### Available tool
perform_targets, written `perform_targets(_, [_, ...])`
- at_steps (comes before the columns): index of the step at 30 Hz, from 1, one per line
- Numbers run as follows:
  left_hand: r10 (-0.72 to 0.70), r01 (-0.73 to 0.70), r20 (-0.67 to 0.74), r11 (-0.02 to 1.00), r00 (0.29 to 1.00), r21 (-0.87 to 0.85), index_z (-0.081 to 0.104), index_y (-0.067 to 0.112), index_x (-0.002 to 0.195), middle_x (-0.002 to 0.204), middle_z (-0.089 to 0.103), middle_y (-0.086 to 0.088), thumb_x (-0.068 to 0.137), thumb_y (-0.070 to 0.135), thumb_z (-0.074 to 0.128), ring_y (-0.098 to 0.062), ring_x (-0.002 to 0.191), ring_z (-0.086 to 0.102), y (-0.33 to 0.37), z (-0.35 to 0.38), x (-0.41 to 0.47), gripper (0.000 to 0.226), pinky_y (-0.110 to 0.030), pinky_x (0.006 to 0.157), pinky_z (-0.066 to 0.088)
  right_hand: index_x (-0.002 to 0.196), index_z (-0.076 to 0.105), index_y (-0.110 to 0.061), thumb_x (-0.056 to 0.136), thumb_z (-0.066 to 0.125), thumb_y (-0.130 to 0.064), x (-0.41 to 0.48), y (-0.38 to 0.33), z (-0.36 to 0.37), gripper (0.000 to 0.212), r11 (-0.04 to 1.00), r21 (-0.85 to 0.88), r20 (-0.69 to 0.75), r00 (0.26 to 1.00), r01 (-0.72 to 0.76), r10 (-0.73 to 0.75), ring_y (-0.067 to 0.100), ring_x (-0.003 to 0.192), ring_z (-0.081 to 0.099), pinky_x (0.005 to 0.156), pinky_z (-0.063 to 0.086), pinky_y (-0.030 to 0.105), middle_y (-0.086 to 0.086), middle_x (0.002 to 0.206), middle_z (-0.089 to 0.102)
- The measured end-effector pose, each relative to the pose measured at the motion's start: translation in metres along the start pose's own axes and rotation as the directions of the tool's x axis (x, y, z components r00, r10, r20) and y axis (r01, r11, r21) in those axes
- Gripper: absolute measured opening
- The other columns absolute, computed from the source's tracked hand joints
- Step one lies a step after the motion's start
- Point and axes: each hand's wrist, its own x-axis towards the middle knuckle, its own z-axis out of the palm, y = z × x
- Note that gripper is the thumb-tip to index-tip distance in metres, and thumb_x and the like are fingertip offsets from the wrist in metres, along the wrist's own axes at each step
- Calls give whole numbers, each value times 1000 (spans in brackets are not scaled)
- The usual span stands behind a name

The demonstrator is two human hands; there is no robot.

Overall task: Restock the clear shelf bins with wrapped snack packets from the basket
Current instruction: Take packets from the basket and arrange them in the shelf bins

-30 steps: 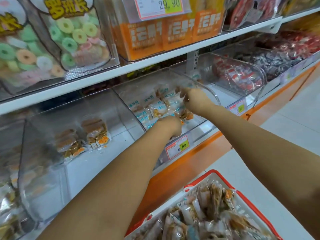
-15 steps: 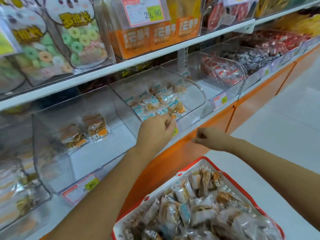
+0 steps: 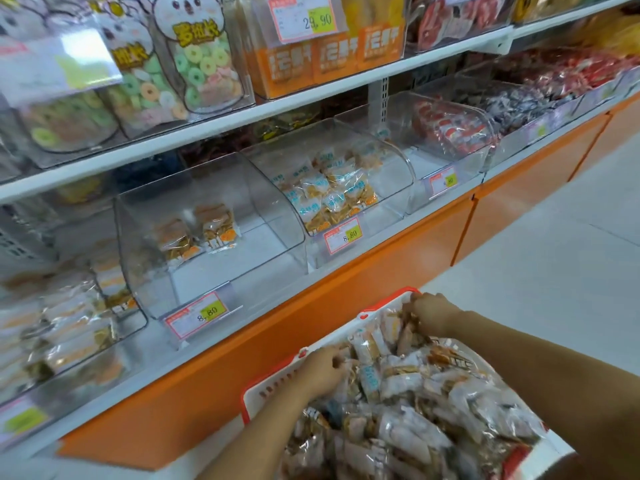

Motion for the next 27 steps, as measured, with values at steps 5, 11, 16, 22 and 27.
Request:
perform_targets(5, [-28,13,-92,988,995,-155,66,20,113,123,61,1,95,19,54,-10,104,56,0,-4,1,22,-25,86,47,80,56,-20,82,68,-15,-5,10,-41,12,938,342,-58,998,50,-33,21,85,56,72,42,29,1,90,60])
perform_targets(11, [60,-21,11,501,998,-865,64,1,111,105,71,-15,101,34,42,-22,91,70,49,-47,-30,40,-28,77,58,82,63,-24,78,77,-13,-44,-14,-127,19,700,654,-260,954,287,-148,7,70,48,65,38,19,-4,78,58])
perform_targets(16, [180,-85,-59,138,982,-987,60,0,113,104,71,-19,98,54,28,-25,92,70,88,-91,-68,64,-28,68,59,88,67,-20,76,70,11,-74,-46,-164,33,543,676,-500,851,499,-160,10,104,58,81,55,26,-4,101,65])
perform_targets(22, [120,-397,-386,448,915,-801,63,6,111,97,74,-10,92,21,58,-20,85,72,84,-103,-94,25,-25,71,59,92,66,-7,82,45,26,-101,-63,-178,41,265,780,-529,824,567,-203,1,118,56,87,50,16,-5,123,63])
perform_targets(27, [119,-446,-478,601,870,-663,67,14,104,96,74,-4,89,20,63,-15,84,72,60,-126,-109,17,-24,71,59,110,63,-8,83,63,9,-96,-74,-179,32,254,786,-517,824,564,-230,8,116,59,93,51,25,-8,124,64])
